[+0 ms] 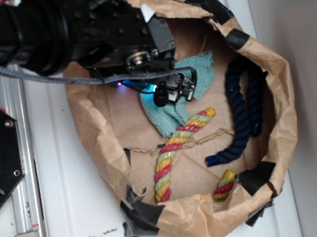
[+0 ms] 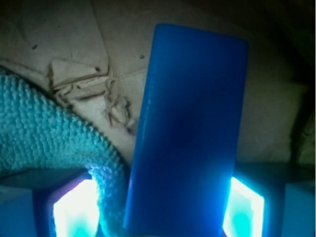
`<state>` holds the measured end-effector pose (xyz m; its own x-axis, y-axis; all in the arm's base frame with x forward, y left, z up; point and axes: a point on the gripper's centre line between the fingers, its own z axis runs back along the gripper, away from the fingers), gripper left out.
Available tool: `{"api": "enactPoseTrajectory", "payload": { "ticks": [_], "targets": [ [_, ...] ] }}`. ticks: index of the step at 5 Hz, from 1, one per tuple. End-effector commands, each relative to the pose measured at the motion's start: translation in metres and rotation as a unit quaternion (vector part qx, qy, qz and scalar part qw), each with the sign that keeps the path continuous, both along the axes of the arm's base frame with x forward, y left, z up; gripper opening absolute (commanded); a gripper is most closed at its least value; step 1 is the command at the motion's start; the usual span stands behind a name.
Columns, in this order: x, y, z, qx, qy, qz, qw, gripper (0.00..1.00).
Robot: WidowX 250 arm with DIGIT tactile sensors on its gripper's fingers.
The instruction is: Grab the blue block.
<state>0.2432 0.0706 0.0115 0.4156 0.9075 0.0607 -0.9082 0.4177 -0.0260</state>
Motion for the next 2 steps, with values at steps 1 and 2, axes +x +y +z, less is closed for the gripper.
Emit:
{"api": "enactPoseTrajectory", "payload": {
  "ticks": [1, 2],
  "targets": [
    [-0.0105, 0.0246, 0.0007, 0.006, -0.002, 0.025, 1.0, 0.0],
    [-0.0091, 0.0215, 0.0074, 0.009, -0.008, 0.005, 1.0, 0.0]
  ]
}}
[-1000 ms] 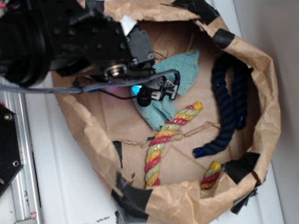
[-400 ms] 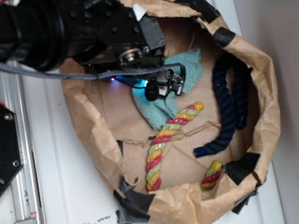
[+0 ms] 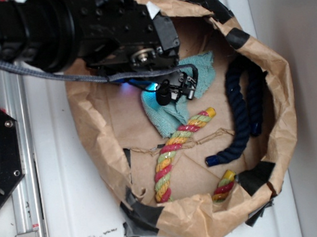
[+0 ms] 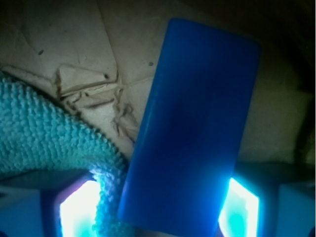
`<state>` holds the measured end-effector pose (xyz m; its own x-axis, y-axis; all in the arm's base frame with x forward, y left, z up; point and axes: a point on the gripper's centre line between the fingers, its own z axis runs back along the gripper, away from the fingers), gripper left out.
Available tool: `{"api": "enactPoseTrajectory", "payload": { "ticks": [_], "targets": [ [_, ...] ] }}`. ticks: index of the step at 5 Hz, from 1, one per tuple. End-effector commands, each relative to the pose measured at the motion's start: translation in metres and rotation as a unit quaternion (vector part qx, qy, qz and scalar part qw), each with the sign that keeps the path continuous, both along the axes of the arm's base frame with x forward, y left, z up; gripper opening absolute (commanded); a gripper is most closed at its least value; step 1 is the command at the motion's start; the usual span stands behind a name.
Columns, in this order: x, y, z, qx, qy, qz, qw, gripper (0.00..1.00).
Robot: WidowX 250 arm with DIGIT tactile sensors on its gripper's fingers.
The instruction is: Grab the blue block.
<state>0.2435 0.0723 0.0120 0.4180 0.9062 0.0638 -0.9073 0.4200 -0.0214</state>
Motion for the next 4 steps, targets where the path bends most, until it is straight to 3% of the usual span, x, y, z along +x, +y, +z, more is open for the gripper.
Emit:
{"api": "enactPoseTrajectory", "payload": {
  "ticks": [1, 3, 4],
  "targets": [
    [-0.007, 0.016, 0.018, 0.004, -0.027, -0.02, 0.999, 0.0],
    [0.007, -0.004, 0.075, 0.004, -0.118, -0.108, 0.987, 0.0],
    [0.019, -0.021, 0.103, 0.02, -0.149, -0.176, 0.973, 0.0]
  ]
}}
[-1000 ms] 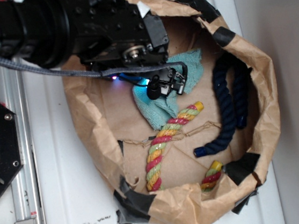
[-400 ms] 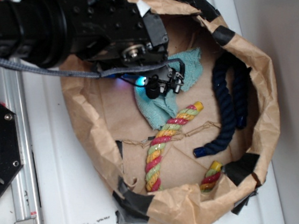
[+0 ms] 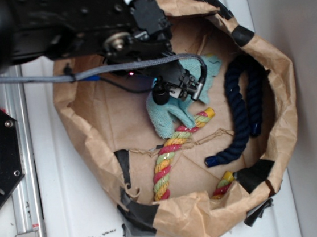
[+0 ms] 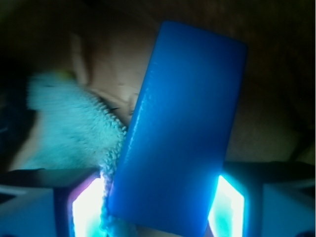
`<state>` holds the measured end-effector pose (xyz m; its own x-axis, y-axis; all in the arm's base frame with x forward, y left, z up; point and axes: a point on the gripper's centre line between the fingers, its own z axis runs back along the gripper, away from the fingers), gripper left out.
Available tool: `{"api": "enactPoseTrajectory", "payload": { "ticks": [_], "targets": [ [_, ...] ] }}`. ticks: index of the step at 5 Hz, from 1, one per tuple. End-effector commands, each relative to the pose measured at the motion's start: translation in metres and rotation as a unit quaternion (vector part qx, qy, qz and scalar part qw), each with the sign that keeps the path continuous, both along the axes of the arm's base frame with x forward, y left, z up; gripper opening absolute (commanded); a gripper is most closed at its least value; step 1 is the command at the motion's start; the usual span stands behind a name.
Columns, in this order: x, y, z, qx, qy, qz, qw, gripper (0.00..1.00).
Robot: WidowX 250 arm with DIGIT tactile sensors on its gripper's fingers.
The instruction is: Grab the blue block.
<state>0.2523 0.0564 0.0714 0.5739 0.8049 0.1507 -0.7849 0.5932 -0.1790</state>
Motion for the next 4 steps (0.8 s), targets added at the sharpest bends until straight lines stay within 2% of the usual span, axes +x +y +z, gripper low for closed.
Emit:
{"api": "enactPoseTrajectory", "payload": {
  "ticks": [1, 2, 4],
  "targets": [
    [0.02, -0.016, 0.061, 0.031, -0.082, -0.146, 0.985, 0.0],
    [0.025, -0.017, 0.06, 0.07, -0.061, -0.183, 0.979, 0.0],
    [0.022, -0.01, 0.05, 0.085, -0.032, -0.208, 0.974, 0.0]
  ]
}}
